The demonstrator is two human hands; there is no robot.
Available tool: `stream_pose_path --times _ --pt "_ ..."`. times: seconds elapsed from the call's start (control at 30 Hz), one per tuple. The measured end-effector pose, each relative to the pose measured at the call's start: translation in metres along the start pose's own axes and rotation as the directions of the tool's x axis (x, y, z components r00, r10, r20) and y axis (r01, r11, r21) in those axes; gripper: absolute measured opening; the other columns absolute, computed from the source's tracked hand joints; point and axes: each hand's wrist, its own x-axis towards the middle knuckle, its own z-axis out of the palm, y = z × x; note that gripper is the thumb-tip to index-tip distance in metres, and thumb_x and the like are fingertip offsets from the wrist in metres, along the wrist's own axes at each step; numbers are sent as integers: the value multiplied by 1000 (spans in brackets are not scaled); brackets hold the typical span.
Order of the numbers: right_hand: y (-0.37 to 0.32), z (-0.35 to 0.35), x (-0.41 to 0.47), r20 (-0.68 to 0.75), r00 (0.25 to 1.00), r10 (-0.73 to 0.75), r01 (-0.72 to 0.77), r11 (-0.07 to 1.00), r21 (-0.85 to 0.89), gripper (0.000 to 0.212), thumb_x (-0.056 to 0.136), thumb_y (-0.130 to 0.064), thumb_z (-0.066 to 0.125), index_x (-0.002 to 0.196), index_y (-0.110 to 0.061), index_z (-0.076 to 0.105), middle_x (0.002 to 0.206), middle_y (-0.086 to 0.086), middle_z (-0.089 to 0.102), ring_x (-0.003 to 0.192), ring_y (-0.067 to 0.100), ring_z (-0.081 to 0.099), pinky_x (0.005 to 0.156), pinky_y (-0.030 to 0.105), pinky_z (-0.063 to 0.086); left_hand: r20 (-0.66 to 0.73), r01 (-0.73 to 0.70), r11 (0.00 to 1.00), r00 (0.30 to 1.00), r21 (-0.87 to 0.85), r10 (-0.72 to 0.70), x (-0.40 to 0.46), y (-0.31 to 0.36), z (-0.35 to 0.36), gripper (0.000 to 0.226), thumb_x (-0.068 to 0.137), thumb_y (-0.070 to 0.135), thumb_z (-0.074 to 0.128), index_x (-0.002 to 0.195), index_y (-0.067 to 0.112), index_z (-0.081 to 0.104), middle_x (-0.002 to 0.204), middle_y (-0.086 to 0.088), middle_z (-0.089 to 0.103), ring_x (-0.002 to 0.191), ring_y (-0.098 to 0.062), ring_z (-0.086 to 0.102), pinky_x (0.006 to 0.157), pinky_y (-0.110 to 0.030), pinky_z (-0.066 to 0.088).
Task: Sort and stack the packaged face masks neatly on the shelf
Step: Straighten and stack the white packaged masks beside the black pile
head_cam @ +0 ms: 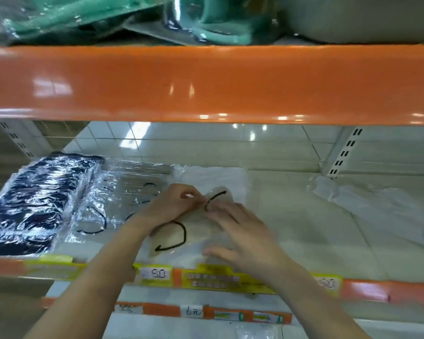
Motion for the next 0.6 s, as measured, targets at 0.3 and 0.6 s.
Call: stream_pose_path --times 0.3,0.6 --pt "-45 50 38 -118 988 100 -106 993 -49 35 75 -17 42 101 -25 64 91 -7 66 82 17 62 64 27 52 134 40 992 989 121 -56 -21 -60 -47 87 58 91 42 117 29 57 117 5 61 113 -12 57 95 -31 44" --pt "-78 78 114 -268 935 233 -261 962 -75 25 68 -7 58 88 -13 71 85 2 66 73 28 63 61 33 52 -92 -98 870 982 484 162 -54 -56 -111 41 92 45 53 132 34 52 130 19 55 118 -7 53 92 -26 41"
